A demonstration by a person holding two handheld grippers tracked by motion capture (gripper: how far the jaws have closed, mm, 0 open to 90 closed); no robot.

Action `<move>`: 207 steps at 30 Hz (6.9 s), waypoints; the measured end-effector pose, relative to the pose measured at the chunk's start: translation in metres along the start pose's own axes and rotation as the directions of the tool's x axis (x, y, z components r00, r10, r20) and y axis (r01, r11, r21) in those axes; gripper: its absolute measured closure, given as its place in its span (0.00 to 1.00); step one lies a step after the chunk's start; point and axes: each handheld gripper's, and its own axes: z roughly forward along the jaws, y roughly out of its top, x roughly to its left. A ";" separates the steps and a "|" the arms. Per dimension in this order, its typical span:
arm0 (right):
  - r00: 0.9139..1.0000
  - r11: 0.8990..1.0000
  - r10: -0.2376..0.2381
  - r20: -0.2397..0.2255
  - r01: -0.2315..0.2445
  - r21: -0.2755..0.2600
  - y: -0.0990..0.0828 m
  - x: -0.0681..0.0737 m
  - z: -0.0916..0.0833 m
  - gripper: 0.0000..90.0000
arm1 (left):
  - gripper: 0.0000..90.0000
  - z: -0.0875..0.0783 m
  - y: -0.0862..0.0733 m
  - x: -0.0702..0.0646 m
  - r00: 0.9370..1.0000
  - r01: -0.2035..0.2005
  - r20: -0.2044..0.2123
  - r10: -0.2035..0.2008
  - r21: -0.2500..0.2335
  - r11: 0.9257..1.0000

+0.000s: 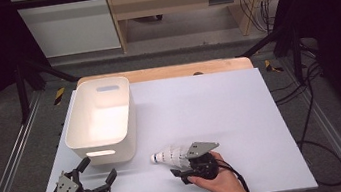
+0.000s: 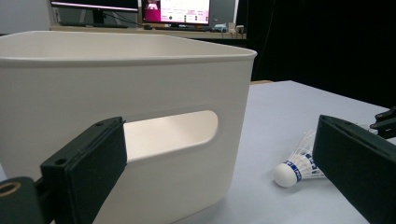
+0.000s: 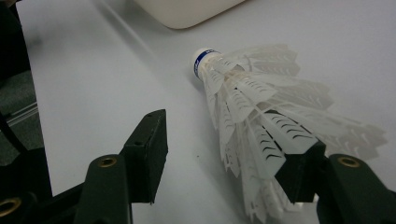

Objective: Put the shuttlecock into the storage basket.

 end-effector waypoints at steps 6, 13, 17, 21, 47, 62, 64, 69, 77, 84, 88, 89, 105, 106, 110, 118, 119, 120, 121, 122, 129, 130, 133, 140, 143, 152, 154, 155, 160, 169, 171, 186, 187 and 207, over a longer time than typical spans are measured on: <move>1.000 1.000 -0.004 0.000 0.004 -0.011 0.002 0.000 0.002 0.49 | 0.03 0.000 0.000 0.000 1.000 0.000 -0.002 0.000 0.001 1.000; 1.000 1.000 -0.010 0.004 0.011 -0.018 0.005 0.000 0.006 0.52 | 0.03 0.000 0.000 0.000 1.000 0.000 0.000 0.000 0.001 1.000; 1.000 1.000 -0.016 0.005 0.016 -0.014 0.006 0.000 0.008 0.54 | 0.03 0.000 0.000 0.000 1.000 -0.001 0.000 0.001 0.001 1.000; 1.000 1.000 -0.022 0.010 0.022 -0.011 0.006 0.000 0.010 0.57 | 0.03 0.000 0.000 0.000 1.000 -0.001 0.001 0.001 0.002 1.000; 0.998 0.999 -0.006 0.065 0.009 -0.039 0.006 -0.007 0.014 0.89 | 0.03 0.001 0.000 -0.001 1.000 -0.002 0.004 0.002 0.002 1.000; 0.998 0.999 -0.010 0.064 0.013 -0.046 0.005 -0.009 0.013 0.94 | 0.03 0.000 0.000 -0.001 1.000 -0.003 0.003 0.003 0.001 1.000; 0.998 0.999 -0.009 0.065 0.012 -0.049 0.005 -0.009 0.012 0.94 | 0.03 0.001 0.000 -0.001 1.000 -0.003 0.003 0.003 0.002 1.000; 0.998 0.999 -0.015 0.065 0.018 -0.048 0.006 -0.009 0.011 0.95 | 0.03 0.000 0.000 -0.001 1.000 -0.002 0.003 0.002 0.001 1.000; 0.998 0.999 -0.015 0.058 0.018 -0.047 0.005 -0.009 0.010 0.98 | 0.03 0.001 0.000 -0.001 1.000 -0.004 0.002 0.004 0.002 1.000; 0.999 0.999 -0.003 0.049 0.006 -0.049 0.006 -0.011 0.010 0.98 | 0.03 0.000 0.000 -0.001 1.000 -0.004 0.003 0.004 0.002 1.000; 0.999 0.999 -0.005 0.052 0.008 -0.052 0.007 -0.011 0.008 0.98 | 0.03 0.001 0.000 -0.001 1.000 -0.002 0.003 0.002 0.001 1.000; 0.999 0.999 -0.003 0.053 0.006 -0.053 0.008 -0.011 0.007 0.98 | 0.03 0.000 0.000 -0.001 1.000 -0.004 0.003 0.004 0.002 1.000; 0.997 0.994 -0.024 0.073 0.032 -0.108 0.043 -0.014 -0.017 0.98 | 0.03 0.000 0.000 0.000 1.000 -0.008 0.007 0.008 0.001 1.000; 0.997 0.993 -0.026 0.075 0.034 -0.111 0.046 -0.015 -0.019 0.98 | 0.03 0.000 0.000 0.000 1.000 -0.006 0.006 0.006 0.001 1.000; 0.996 0.992 -0.036 0.085 0.046 -0.119 0.059 -0.017 -0.024 0.98 | 0.03 0.000 0.000 -0.001 1.000 -0.005 0.007 0.005 0.001 1.000; 0.991 0.986 -0.081 0.103 0.094 -0.136 0.099 -0.021 -0.033 0.98 | 0.03 0.000 0.000 0.000 1.000 -0.006 0.006 0.006 0.002 1.000; 0.990 0.985 -0.093 0.107 0.107 -0.134 0.106 -0.021 -0.033 0.99 | 0.03 0.001 0.000 -0.001 1.000 -0.005 0.006 0.005 0.001 1.000; 0.989 0.985 -0.101 0.109 0.115 -0.132 0.110 -0.021 -0.033 0.98 | 0.03 0.001 0.000 -0.001 1.000 -0.002 0.006 0.002 -0.001 1.000; 0.988 0.984 -0.110 0.111 0.124 -0.131 0.115 -0.021 -0.033 0.98 | 0.03 0.001 0.000 -0.001 1.000 -0.003 0.007 0.003 0.000 1.000; 0.986 0.982 -0.120 0.112 0.135 -0.130 0.121 -0.021 -0.032 0.98 | 0.03 0.001 0.000 -0.001 1.000 -0.003 0.007 0.003 0.000 1.000; 0.983 0.977 -0.154 0.101 0.167 -0.134 0.153 -0.021 -0.025 0.98 | 0.03 0.000 0.000 0.000 1.000 -0.001 0.007 0.001 0.001 1.000; 0.982 0.976 -0.160 0.102 0.173 -0.135 0.157 -0.021 -0.024 0.98 | 0.03 0.000 0.000 0.000 1.000 -0.001 0.007 0.001 0.001 1.000; 0.982 0.975 -0.163 0.093 0.175 -0.139 0.170 -0.021 -0.020 0.98 | 0.03 0.001 0.000 0.000 1.000 0.000 0.006 0.000 0.000 1.000; 0.981 0.972 -0.178 0.081 0.188 -0.143 0.198 -0.021 -0.004 0.98 | 0.03 0.001 0.000 0.000 1.000 -0.005 0.006 0.005 0.001 1.000; 0.980 0.970 -0.186 0.073 0.195 -0.143 0.208 -0.019 0.003 0.98 | 0.03 0.001 0.000 0.000 1.000 -0.002 0.004 0.002 -0.001 1.000; 0.975 0.968 -0.214 0.053 0.219 -0.124 0.223 -0.014 0.025 0.99 | 0.03 0.001 0.000 0.000 1.000 -0.004 0.006 0.004 -0.002 1.000; 0.973 0.966 -0.223 0.053 0.228 -0.120 0.225 -0.013 0.028 0.99 | 0.03 0.001 0.000 0.000 1.000 -0.004 0.006 0.004 -0.002 1.000; 0.972 0.965 -0.228 0.051 0.232 -0.120 0.226 -0.013 0.030 0.99 | 0.03 0.001 0.000 0.000 1.000 -0.006 0.007 0.006 -0.002 1.000; 0.971 0.965 -0.236 0.049 0.240 -0.106 0.230 -0.012 0.040 0.98 | 0.03 0.001 0.000 0.000 1.000 -0.005 0.004 0.005 -0.002 1.000; 0.969 0.964 -0.241 0.050 0.245 -0.100 0.234 -0.010 0.050 0.98 | 0.03 0.002 0.001 -0.002 1.000 -0.007 0.012 0.007 -0.003 1.000; 0.969 0.965 -0.242 0.051 0.246 -0.095 0.233 -0.010 0.053 0.98 | 0.03 0.001 0.001 -0.001 1.000 -0.006 0.011 0.006 -0.002 1.000; 0.970 0.967 -0.241 0.041 0.244 -0.080 0.234 -0.009 0.072 0.98 | 0.03 0.001 0.001 -0.002 1.000 -0.002 0.011 0.002 -0.005 1.000; 0.970 0.966 -0.242 0.039 0.244 -0.080 0.234 -0.008 0.073 0.99 | 0.03 0.001 0.001 -0.002 1.000 -0.002 0.011 0.002 -0.005 1.000; 0.972 0.969 -0.237 0.008 0.237 -0.071 0.236 -0.002 0.096 0.98 | 0.03 0.001 0.001 0.000 1.000 0.002 0.007 -0.002 -0.008 1.000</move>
